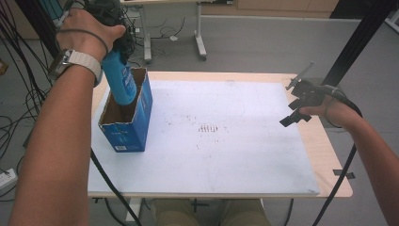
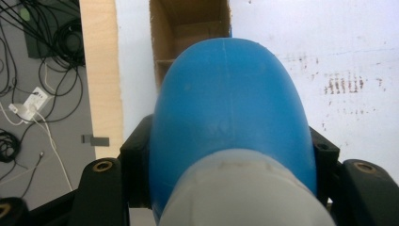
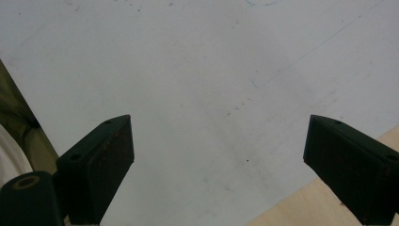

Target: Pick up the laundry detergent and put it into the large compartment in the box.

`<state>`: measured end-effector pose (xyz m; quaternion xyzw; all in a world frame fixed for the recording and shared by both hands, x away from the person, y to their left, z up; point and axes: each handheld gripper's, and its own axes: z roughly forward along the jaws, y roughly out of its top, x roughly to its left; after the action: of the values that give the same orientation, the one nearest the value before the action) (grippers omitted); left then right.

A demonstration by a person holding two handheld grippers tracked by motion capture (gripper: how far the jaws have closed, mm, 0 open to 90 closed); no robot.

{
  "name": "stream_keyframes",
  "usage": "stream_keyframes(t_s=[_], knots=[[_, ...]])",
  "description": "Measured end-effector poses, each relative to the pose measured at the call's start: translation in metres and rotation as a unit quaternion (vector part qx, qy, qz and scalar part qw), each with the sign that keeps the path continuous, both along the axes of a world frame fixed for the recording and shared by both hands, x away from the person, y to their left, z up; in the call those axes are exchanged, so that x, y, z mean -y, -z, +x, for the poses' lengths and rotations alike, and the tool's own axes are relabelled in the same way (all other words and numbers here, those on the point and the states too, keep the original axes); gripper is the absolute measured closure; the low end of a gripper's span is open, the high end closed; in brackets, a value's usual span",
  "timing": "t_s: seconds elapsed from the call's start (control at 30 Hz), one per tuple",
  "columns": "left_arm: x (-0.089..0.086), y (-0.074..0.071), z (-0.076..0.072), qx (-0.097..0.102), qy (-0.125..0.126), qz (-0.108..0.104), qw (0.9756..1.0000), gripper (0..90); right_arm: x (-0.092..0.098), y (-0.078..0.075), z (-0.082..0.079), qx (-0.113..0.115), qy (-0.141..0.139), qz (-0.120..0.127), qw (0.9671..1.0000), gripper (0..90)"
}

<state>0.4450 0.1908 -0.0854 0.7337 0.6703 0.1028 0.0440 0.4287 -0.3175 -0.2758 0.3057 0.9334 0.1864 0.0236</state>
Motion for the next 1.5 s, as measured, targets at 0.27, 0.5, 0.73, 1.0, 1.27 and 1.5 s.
stream_keyframes(t_s=[0.27,0.5,0.73,1.0,1.27,1.5], knots=[[-0.003,0.007,0.002,-0.001,0.002,0.008,1.0,38.0,0.001,0.002,0.0,-0.001,0.002,0.0,1.0,9.1],[-0.006,0.014,0.005,-0.005,0.003,0.009,0.9999,38.0,0.001,0.004,0.001,-0.004,0.003,-0.001,1.0,9.1],[-0.01,0.019,0.006,-0.008,0.004,0.008,0.9999,38.0,0.003,0.006,0.001,-0.007,0.007,-0.001,0.9999,9.1],[-0.012,0.025,0.007,-0.011,0.008,0.008,0.9999,38.0,0.002,0.007,0.002,-0.007,0.006,-0.003,1.0,9.1],[-0.012,0.032,0.009,-0.017,0.008,0.011,0.9998,38.0,0.002,0.008,0.002,-0.008,0.005,-0.004,1.0,9.1],[-0.013,0.037,0.01,-0.022,0.008,0.01,0.9997,37.9,0.003,0.008,0.002,-0.008,0.006,-0.004,0.9999,9.1]])
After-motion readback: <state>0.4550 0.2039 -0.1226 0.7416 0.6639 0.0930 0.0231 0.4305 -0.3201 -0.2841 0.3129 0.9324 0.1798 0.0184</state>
